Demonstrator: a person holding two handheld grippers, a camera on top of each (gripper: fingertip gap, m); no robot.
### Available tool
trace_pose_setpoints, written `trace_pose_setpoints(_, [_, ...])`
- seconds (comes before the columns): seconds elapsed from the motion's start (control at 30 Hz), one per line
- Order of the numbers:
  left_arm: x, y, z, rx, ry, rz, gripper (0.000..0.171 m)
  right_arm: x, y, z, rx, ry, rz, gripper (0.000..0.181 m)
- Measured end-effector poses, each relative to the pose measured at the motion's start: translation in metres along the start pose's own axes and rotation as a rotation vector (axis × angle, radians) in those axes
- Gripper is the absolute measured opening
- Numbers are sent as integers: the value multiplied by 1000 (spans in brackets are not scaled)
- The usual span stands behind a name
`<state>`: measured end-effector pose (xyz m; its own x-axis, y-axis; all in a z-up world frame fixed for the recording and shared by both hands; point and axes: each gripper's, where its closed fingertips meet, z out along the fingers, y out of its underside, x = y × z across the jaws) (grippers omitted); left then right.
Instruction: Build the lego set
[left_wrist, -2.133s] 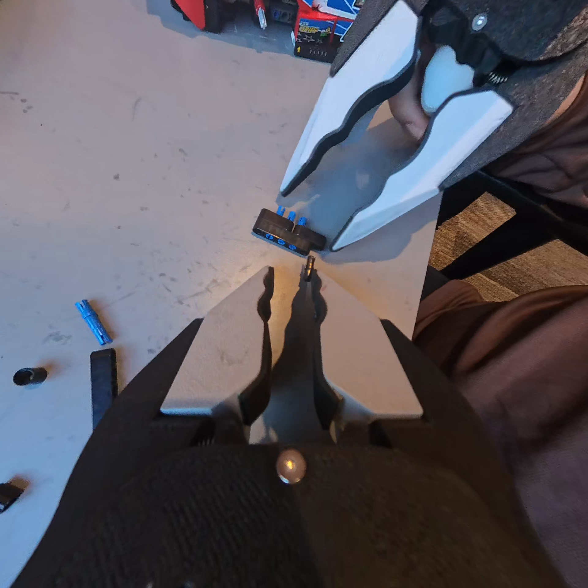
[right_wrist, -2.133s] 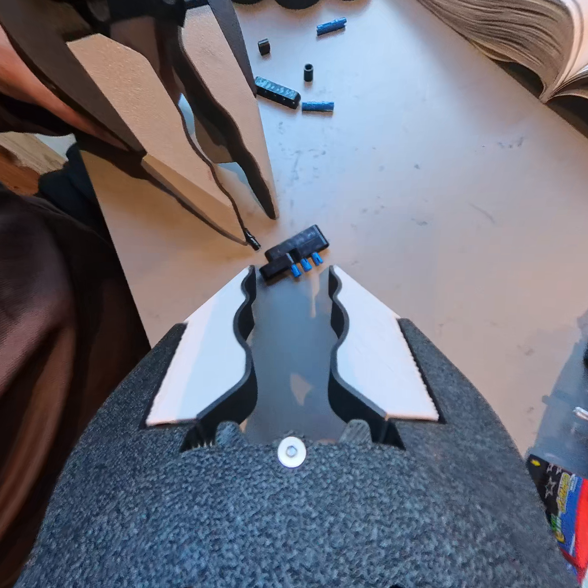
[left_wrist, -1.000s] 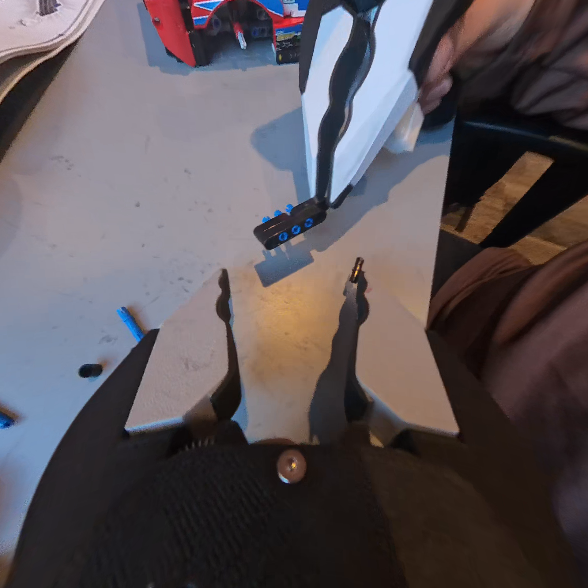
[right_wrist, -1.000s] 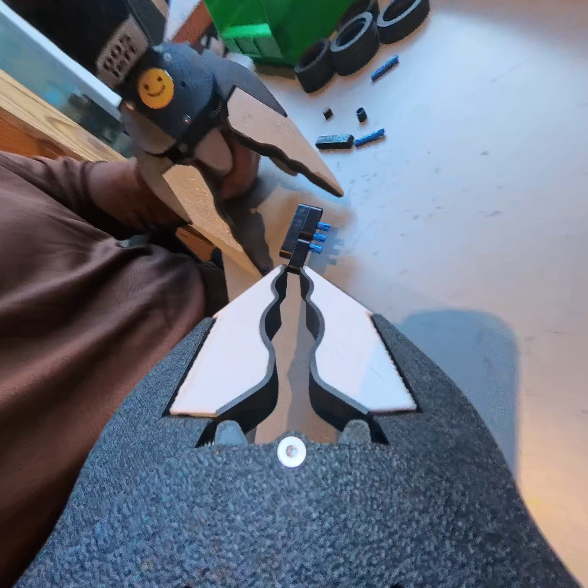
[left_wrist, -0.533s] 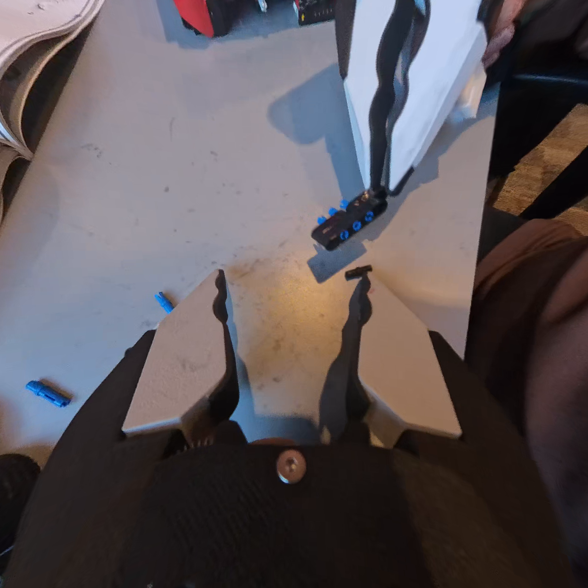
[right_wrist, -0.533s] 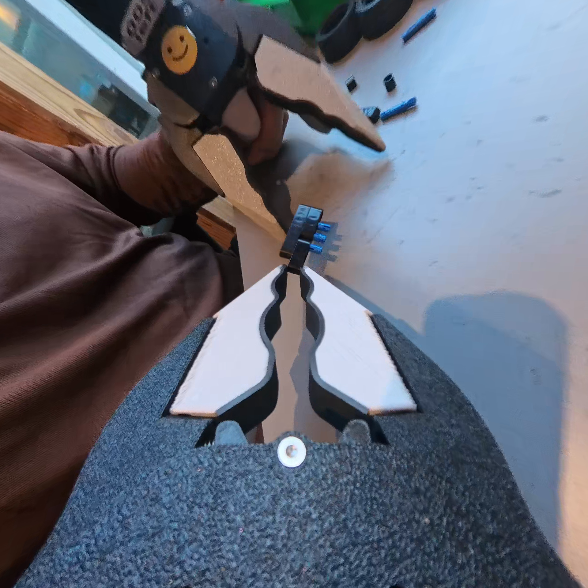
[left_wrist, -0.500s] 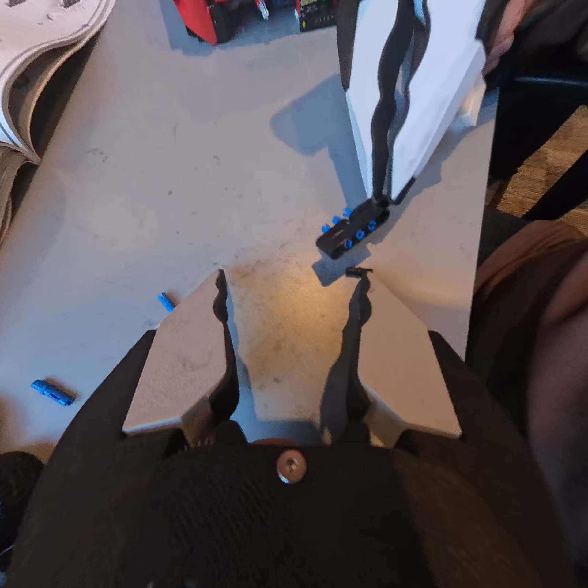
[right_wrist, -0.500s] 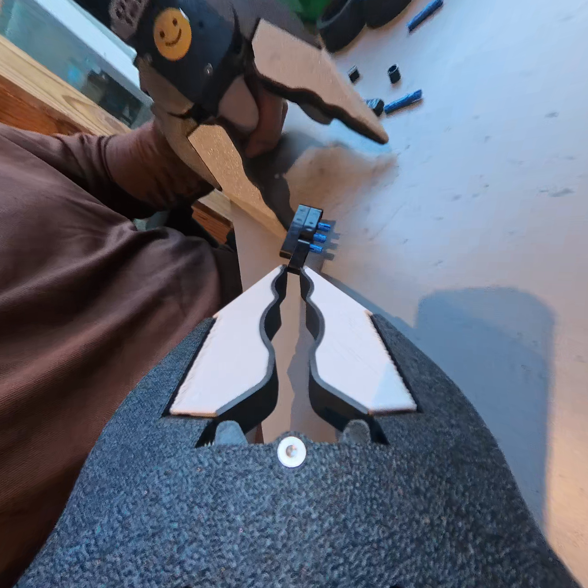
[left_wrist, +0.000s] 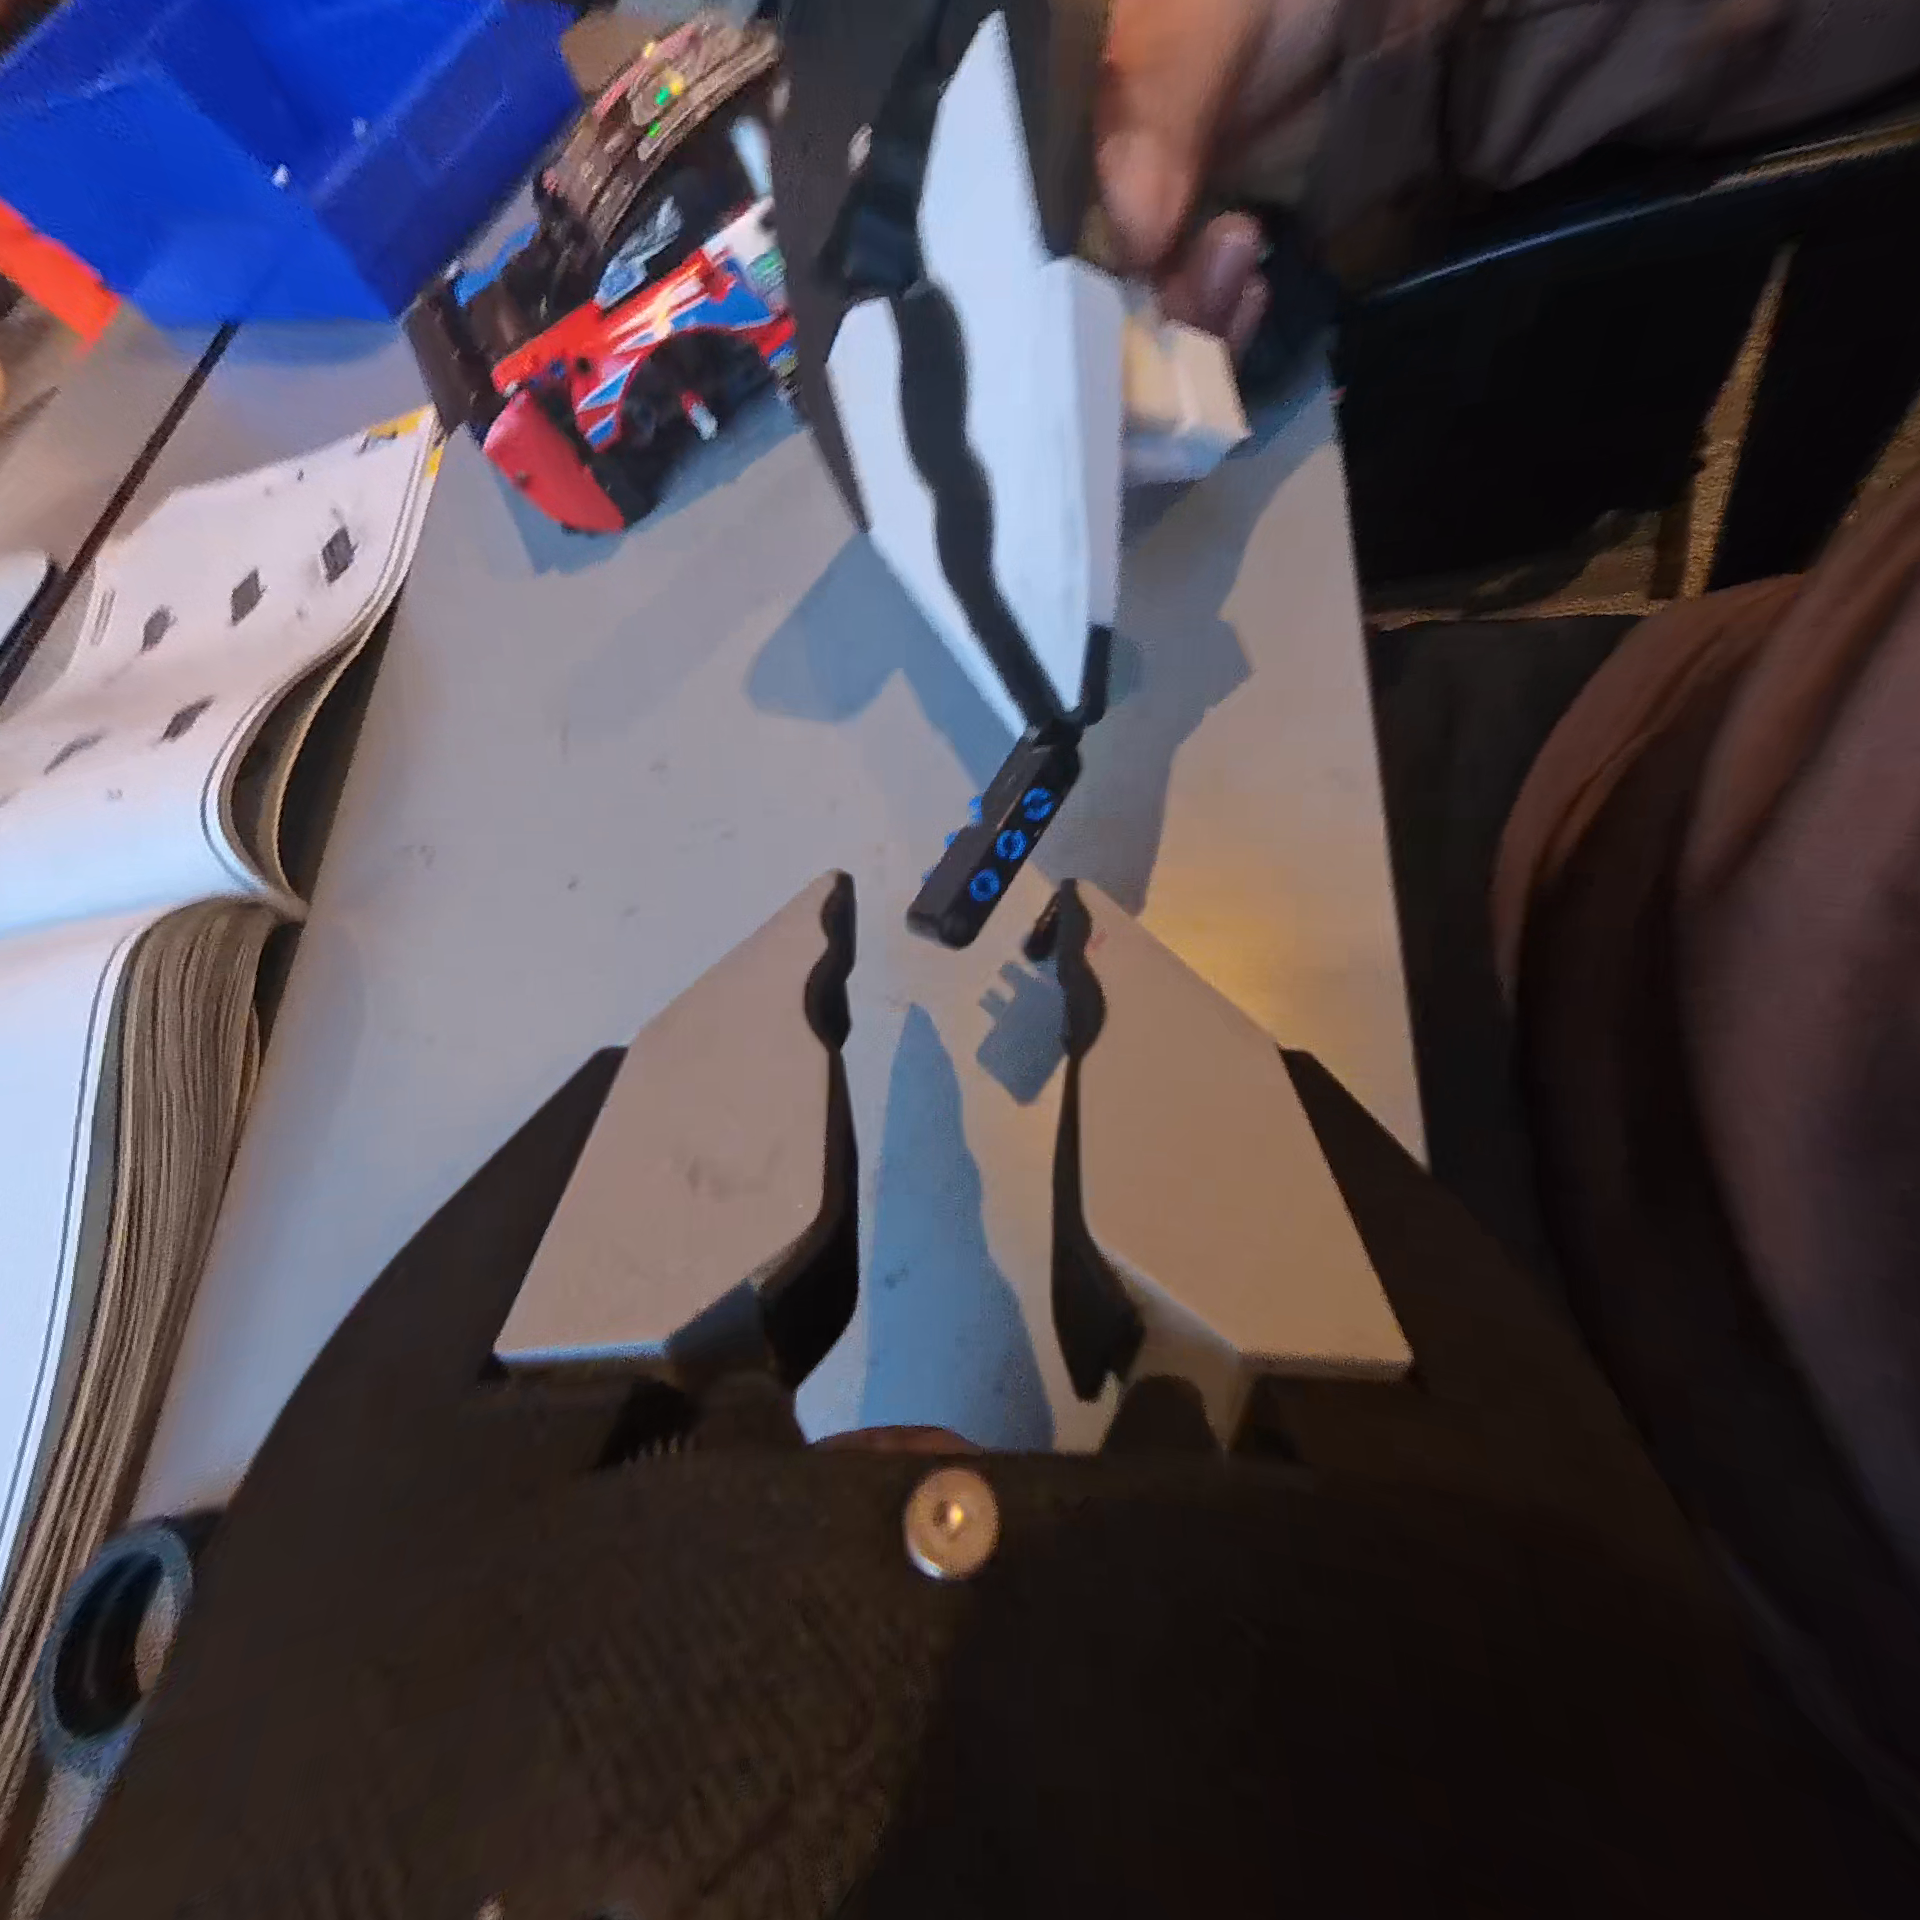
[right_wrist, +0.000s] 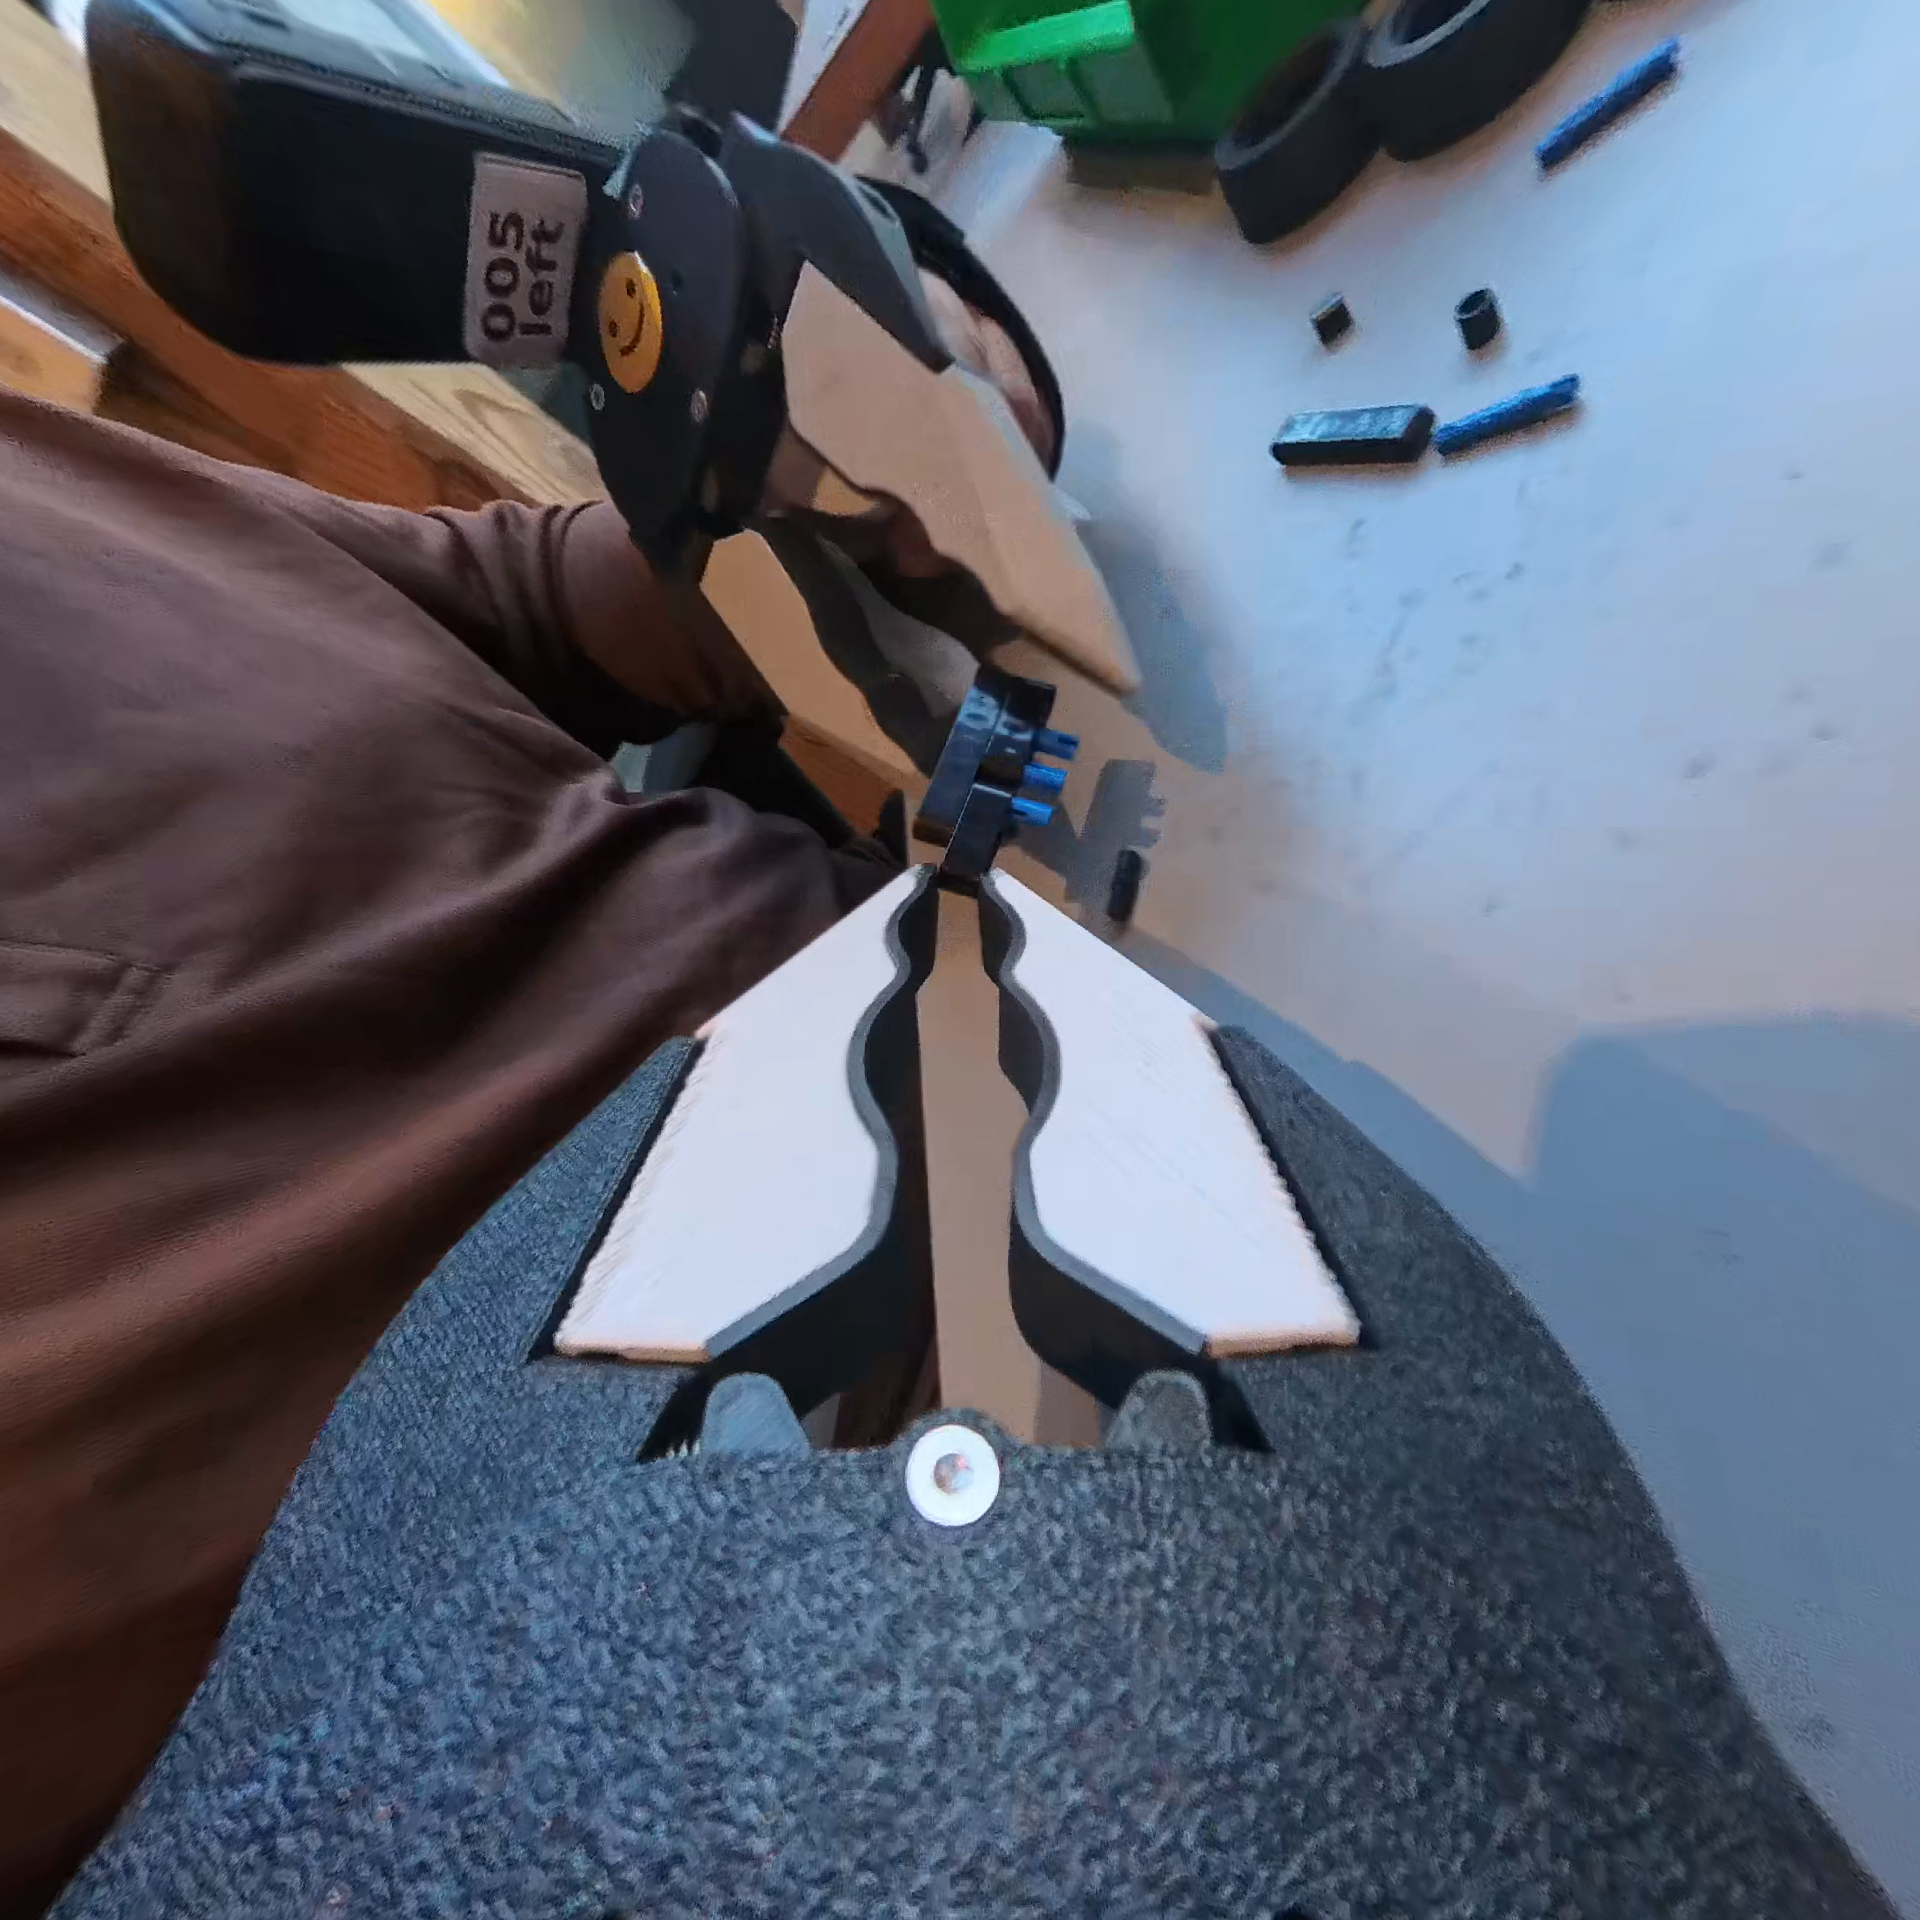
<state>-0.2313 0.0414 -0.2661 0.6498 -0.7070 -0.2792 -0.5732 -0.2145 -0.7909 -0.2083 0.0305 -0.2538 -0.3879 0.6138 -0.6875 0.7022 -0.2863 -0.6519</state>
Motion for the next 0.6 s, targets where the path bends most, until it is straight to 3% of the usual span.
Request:
trace_pose_setpoints(0.1, [10,-5,-4,19,35,61,15,-6,-2,8,-5,-43,10,8])
trace_pose_setpoints(0.2, [13,4,-7,-19,35,59,5,-1,-4,10,13,-20,16,5])
trace_pose_setpoints(0.23, [10,9,-8,-44,19,30,5,7,-5,9,19,38,-5,3])
trace_pose_setpoints(0.3, [3,23,-9,-98,-8,-46,5,28,-9,3,27,227,-98,39])
trace_pose_setpoints(0.43, [-9,40,-15,-144,-53,-144,5,26,-2,5,-49,379,-327,31])
trace_pose_setpoints(0.6, [-15,50,-21,-224,-94,-153,5,38,17,20,-204,512,-463,39])
